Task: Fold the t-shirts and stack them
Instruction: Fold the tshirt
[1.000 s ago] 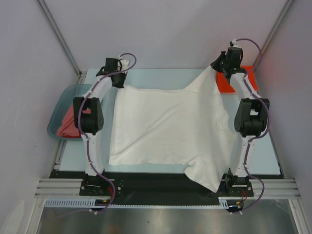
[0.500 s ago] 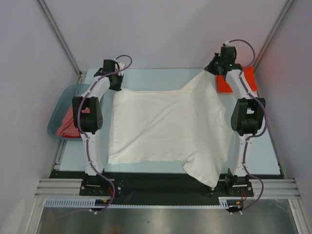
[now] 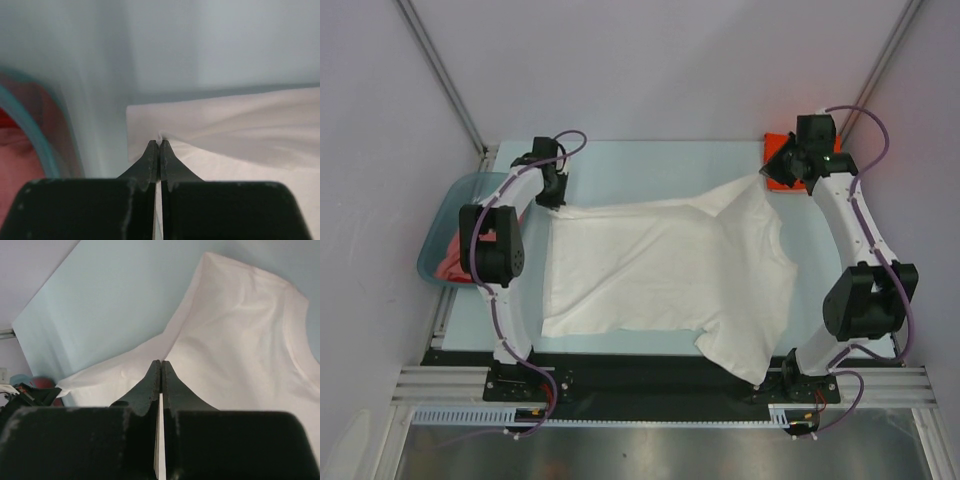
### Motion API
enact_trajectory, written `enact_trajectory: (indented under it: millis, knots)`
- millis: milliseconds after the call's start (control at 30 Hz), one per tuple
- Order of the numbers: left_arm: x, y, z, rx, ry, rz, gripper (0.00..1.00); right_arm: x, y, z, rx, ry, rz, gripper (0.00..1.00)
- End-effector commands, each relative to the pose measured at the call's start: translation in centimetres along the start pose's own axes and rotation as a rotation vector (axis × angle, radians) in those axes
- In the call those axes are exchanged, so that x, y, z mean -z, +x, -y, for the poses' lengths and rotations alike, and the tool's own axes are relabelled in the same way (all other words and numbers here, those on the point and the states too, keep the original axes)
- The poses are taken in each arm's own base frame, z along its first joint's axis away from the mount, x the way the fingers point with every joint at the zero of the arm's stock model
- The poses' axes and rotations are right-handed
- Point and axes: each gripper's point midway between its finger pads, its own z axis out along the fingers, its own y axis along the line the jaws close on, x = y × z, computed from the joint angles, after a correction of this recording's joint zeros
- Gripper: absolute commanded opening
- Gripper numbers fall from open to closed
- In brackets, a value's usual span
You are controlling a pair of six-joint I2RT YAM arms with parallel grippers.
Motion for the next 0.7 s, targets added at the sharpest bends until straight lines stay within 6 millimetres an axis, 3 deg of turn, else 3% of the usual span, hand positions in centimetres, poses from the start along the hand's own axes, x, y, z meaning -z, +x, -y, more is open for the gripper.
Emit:
enact_trajectory:
  millis: [0, 133, 300, 400, 667]
  knots:
    - [3.8, -0.4, -1.7, 0.064, -0.108, 0.031, 0.0, 2.0, 2.4, 2.6, -0.057, 0.08, -0.039, 0.0]
    - [4.7, 0.9, -0.6, 0.072, -0.05, 0.016, 0.0, 3.9, 3.9, 4.5, -0.061, 0.087, -0.046, 0.0]
    - [5.2, 3.5, 1.3, 0.1, 0.002, -0.024, 0.0, 4.5, 6.1, 7.6, -0.069, 0.131, -0.073, 0.0]
    - [5.3, 5.1, 2.2, 0.098, 0.013, -0.043, 0.0, 5.0, 6.3, 9.2, -0.096, 0.142, -0.071, 0.0]
    - [4.9, 7.6, 3.6, 0.106, 0.036, -0.082, 0.0, 6.0, 8.3, 11.5, -0.098, 0.168, -0.097, 0.0]
